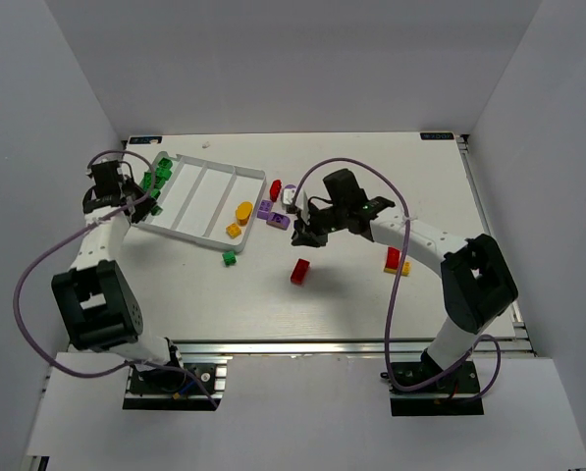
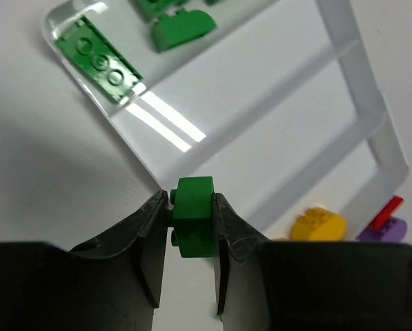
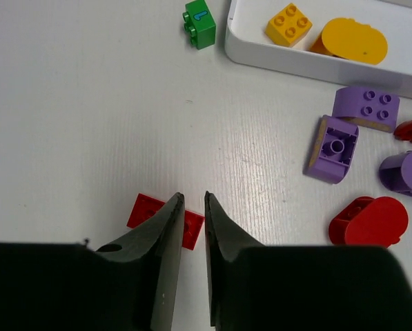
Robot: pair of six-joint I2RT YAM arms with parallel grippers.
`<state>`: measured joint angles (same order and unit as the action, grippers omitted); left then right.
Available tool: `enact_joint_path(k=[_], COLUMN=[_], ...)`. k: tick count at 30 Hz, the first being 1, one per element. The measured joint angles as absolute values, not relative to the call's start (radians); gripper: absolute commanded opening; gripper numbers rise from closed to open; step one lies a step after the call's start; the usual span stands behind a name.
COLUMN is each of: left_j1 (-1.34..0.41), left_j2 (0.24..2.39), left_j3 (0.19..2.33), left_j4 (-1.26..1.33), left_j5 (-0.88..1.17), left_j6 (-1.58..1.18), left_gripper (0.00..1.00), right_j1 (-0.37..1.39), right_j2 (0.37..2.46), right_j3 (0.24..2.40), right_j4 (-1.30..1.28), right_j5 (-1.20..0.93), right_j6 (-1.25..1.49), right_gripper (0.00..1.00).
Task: Sort the legos into containers by color
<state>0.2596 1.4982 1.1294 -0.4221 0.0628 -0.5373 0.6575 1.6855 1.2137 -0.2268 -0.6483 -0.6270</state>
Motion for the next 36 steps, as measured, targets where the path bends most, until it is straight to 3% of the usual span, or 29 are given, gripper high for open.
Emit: enact_joint_path(k=[19, 22, 27, 36], left_j1=[0.322, 0.324, 0.326, 0.326], left_j2=[1.880, 1.929, 1.981, 1.992], left_j3=[1.417, 1.454, 1.491, 1.507], left_j4=[-0.365, -0.364, -0.366, -0.374], left_j5=[-0.085, -0.097, -0.106, -0.108], left_j6=[-0.529, -0.532, -0.536, -0.557], left_gripper=[0.12, 0.20, 0.47, 0.62], right_j1=[0.615, 0.612, 0.605, 0.598], right_j2=[1.665, 1.665, 1.663, 1.663], right_j3=[1.214, 1.213, 1.213, 1.213], right_j4=[-0.219, -0.216, -0.213, -0.217], right_j5=[-0.688, -0.688, -0.687, -0.685], right_j6=[-0.600, -0.596, -0.589, -0.601], right_gripper=[0.26, 0.29, 0.38, 0.50])
